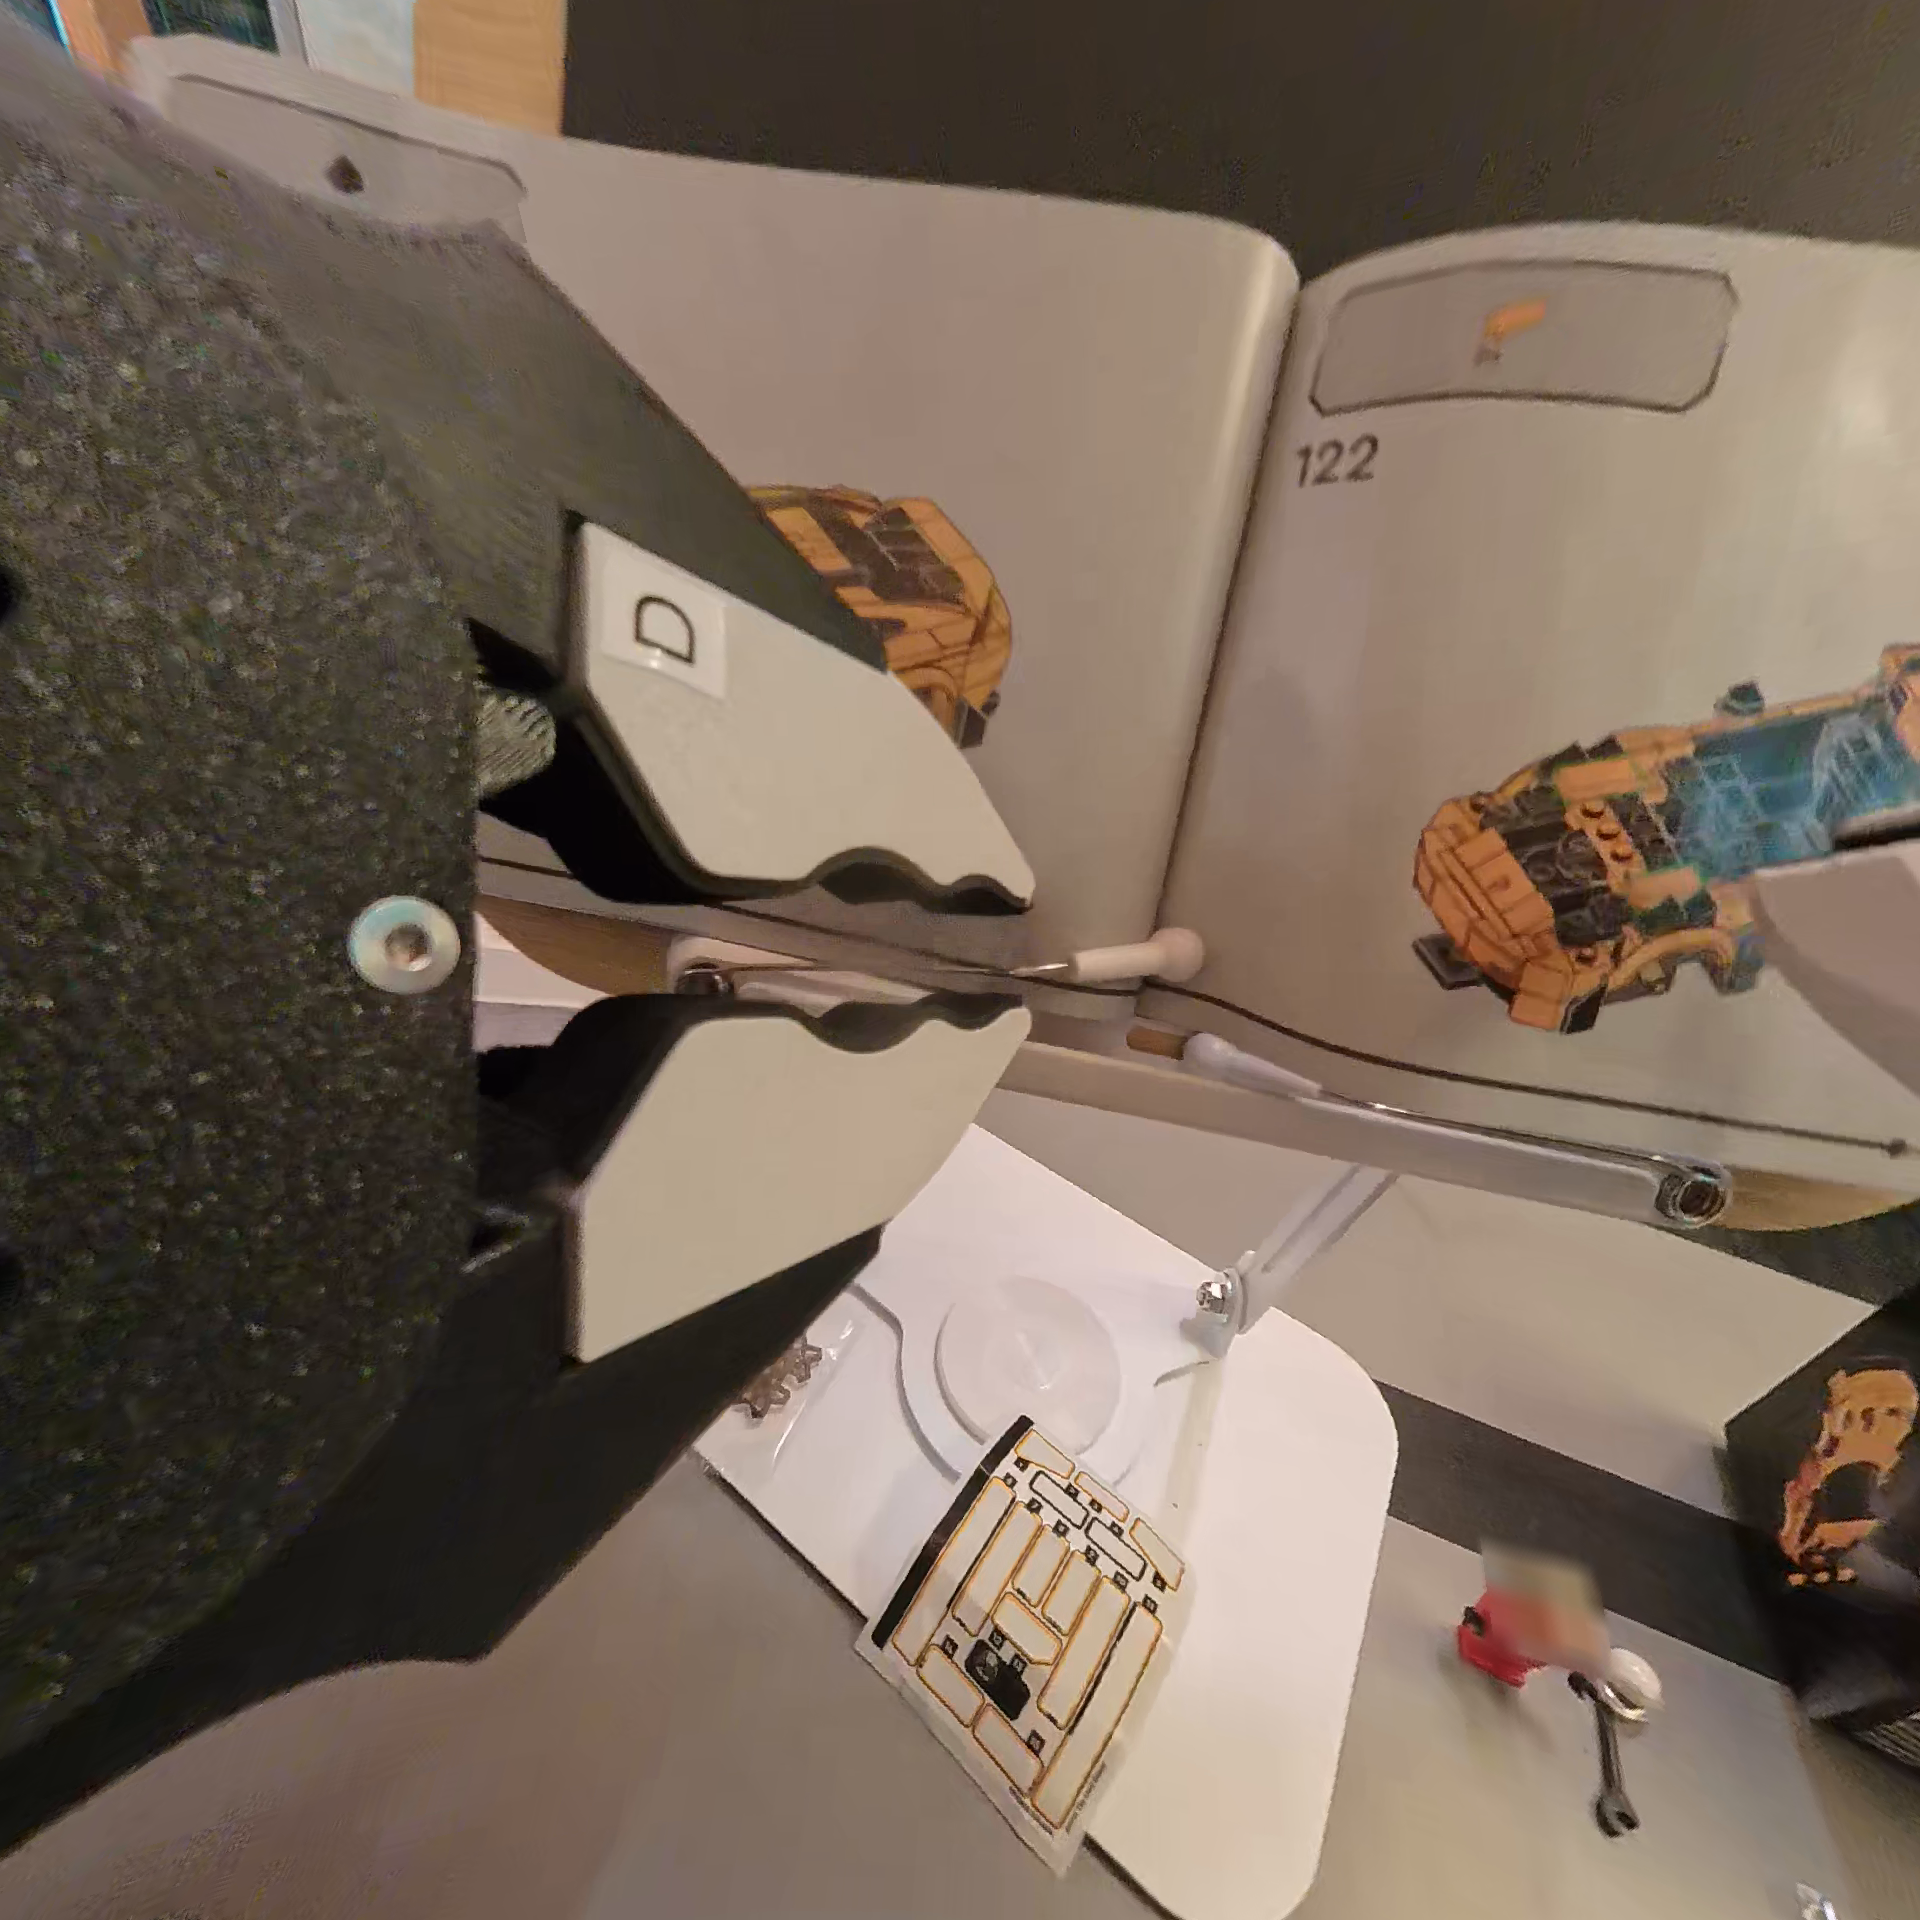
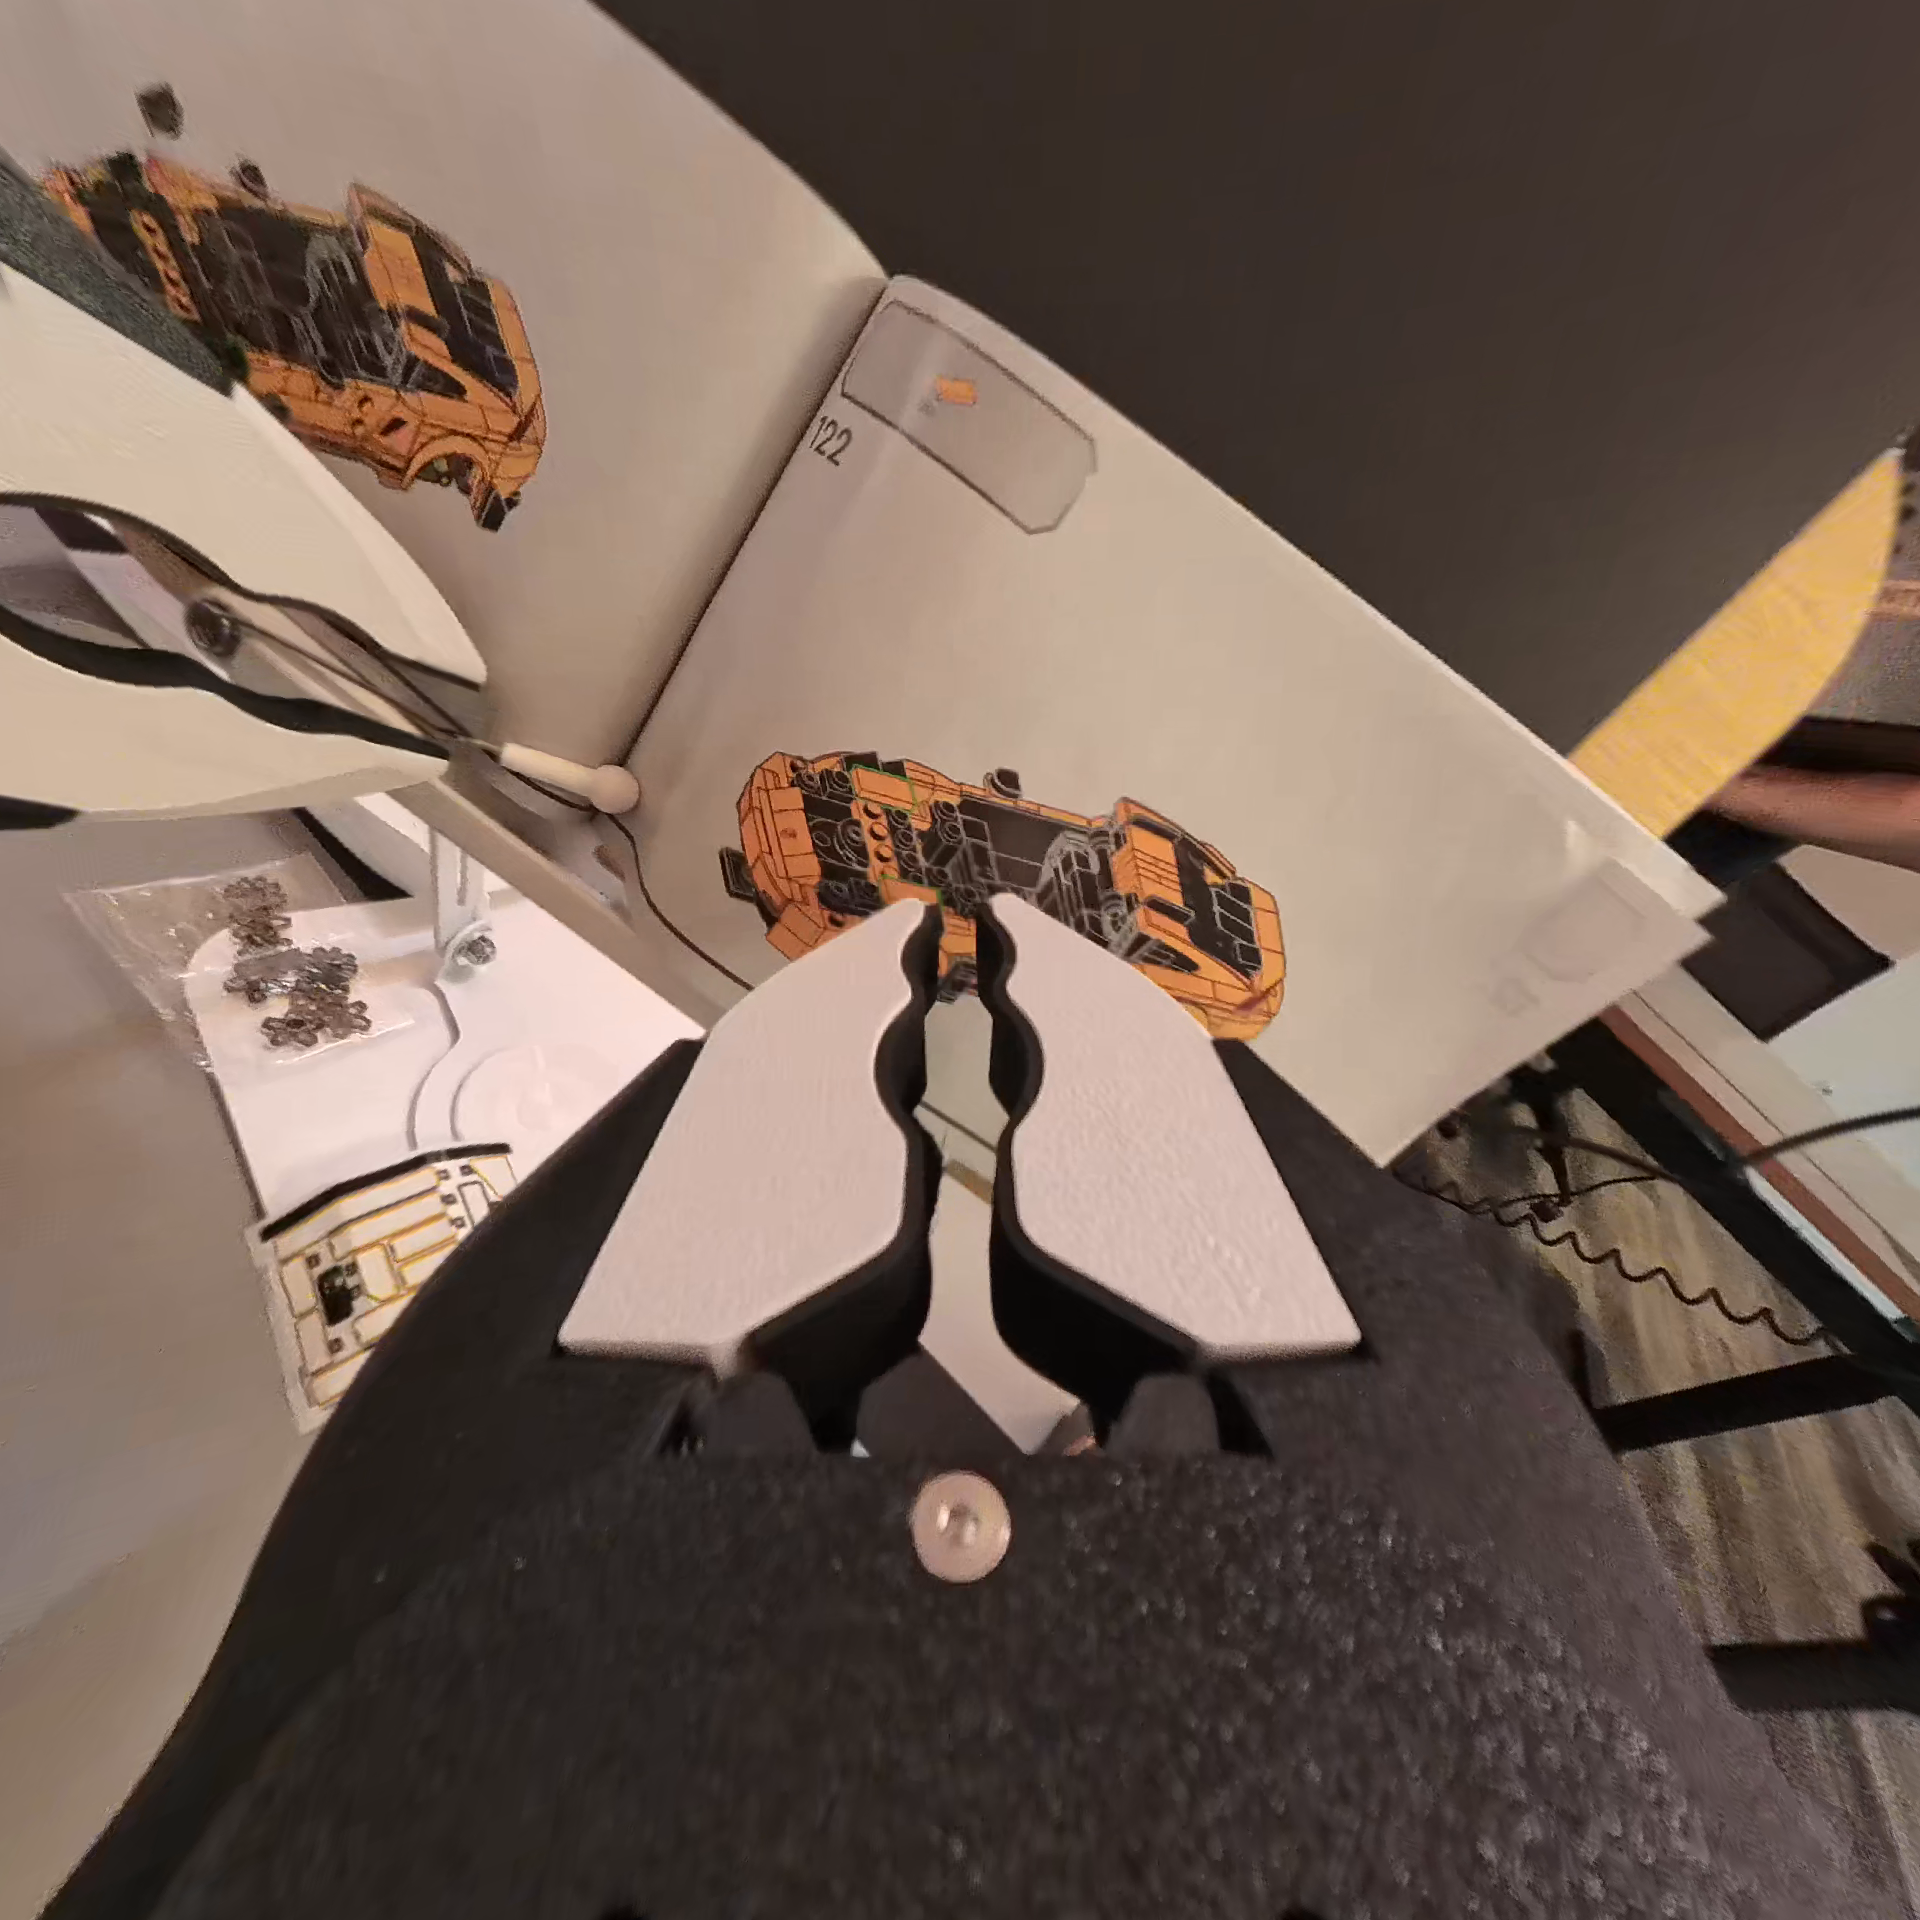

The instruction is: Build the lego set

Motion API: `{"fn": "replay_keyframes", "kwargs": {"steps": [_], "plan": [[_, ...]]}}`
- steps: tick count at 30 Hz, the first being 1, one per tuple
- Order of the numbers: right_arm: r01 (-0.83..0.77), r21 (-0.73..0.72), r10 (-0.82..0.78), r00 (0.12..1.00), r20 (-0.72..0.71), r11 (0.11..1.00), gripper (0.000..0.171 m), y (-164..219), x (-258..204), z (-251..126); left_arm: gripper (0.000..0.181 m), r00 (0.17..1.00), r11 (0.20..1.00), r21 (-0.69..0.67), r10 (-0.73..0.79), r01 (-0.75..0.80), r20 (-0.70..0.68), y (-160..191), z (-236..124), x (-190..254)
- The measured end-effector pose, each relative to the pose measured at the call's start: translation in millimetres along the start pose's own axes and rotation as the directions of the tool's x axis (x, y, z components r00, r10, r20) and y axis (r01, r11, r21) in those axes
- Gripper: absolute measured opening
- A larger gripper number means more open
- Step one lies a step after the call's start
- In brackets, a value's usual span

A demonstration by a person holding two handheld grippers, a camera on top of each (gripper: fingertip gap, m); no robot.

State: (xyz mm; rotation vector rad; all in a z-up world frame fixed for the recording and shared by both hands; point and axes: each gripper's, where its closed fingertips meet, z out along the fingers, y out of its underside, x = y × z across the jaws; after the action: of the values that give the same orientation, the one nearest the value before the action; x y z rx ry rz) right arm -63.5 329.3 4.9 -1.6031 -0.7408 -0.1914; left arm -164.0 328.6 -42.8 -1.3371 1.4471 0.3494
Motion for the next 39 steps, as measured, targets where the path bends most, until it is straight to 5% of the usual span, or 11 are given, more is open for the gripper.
{"fn": "replay_keyframes", "kwargs": {"steps": [9, 15, 23, 27, 30, 35, 39], "plan": [[-0.106, 0.084, 0.105, 0.994, 0.008, 0.991, 0.006, -4.6, -7.8, -42.4, 0.012, 0.977, 0.972, 0.1, -0.208, 0.212, -0.051, 2.8, -44.7, 19.7], [-0.183, 0.189, 0.183, 0.983, 0.02, 0.965, 0.009, 5.9, -19.9, -90.9, 0.004, 0.862, 0.842, 0.203, -0.46, 0.5, -0.215, 9.0, -96.1, 58.6], [-0.478, 0.236, 0.455, 0.878, 0.146, 0.846, 0.023, 43.3, -50.7, -147.4, 0.003, 0.546, 0.484, 0.253, -0.754, 0.838, -0.365, 31.8, -147.9, 75.1], [-0.517, 0.211, 0.487, 0.855, 0.181, 0.829, 0.027, 53.4, -90.3, -174.2, 0.001, 0.446, 0.375, 0.244, -0.789, 0.894, -0.423, 34.1, -169.6, 98.7], [-0.467, 0.206, 0.446, 0.884, 0.142, 0.86, 0.029, 67.1, -102.2, -175.2, 0.0, 0.477, 0.426, 0.217, -0.754, 0.878, -0.451, 31.5, -168.2, 129.0], [-0.452, 0.142, 0.432, 0.889, 0.153, 0.88, 0.033, 97.0, -104.0, -166.0, 0.002, 0.662, 0.656, 0.175, -0.633, 0.734, -0.403, 44.0, -148.4, 160.3], [-0.449, 0.152, 0.432, 0.892, 0.133, 0.881, 0.033, 103.3, -97.9, -165.6, 0.003, 0.602, 0.592, 0.173, -0.676, 0.787, -0.426, 47.3, -147.7, 156.3]]}}
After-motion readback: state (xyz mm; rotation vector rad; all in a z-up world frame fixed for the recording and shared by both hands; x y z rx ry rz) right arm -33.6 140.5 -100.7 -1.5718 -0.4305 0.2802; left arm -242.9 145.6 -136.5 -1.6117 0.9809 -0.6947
